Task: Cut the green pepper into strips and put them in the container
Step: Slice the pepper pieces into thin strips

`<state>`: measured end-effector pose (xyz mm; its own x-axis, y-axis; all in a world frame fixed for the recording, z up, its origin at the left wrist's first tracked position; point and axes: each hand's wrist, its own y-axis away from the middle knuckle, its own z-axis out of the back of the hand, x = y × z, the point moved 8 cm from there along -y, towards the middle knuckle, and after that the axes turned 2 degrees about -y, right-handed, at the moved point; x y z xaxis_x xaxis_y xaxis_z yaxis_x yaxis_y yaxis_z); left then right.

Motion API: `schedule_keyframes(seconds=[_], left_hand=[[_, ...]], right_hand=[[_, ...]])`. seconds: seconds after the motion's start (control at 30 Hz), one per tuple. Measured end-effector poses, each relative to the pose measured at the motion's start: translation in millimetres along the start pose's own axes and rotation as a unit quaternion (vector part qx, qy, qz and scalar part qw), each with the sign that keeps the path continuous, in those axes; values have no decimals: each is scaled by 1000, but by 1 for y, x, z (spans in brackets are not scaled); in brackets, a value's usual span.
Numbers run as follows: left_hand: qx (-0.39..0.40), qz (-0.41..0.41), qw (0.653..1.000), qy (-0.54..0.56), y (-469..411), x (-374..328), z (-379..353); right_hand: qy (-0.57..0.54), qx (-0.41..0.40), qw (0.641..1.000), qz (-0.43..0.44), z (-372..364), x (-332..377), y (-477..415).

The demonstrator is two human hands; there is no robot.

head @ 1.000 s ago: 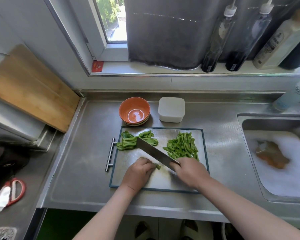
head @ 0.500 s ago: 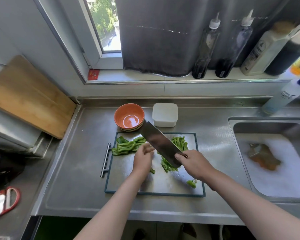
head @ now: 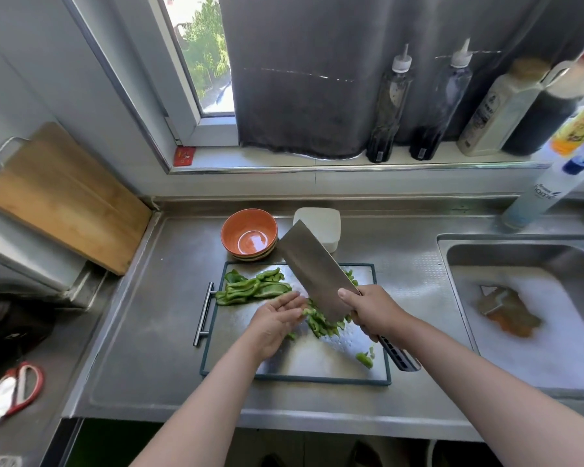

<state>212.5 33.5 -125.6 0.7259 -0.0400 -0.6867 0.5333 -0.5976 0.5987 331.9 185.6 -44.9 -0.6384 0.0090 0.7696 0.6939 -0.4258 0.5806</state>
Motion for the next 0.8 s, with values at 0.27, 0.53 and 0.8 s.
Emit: schedule_keyframes(seconds=[0.27,0.53,0.8], left_hand=[[61,-55,934,-347,3,55,-52],[-135,-134,906,-379,17,14,-16],[-186,-345,684,-616,45,-23,38]], right_hand=[[36,-54,998,17,22,-14,0],[72,-30,997,23,7,-23,-1],[244,-22,968,51,-43,-10,9]])
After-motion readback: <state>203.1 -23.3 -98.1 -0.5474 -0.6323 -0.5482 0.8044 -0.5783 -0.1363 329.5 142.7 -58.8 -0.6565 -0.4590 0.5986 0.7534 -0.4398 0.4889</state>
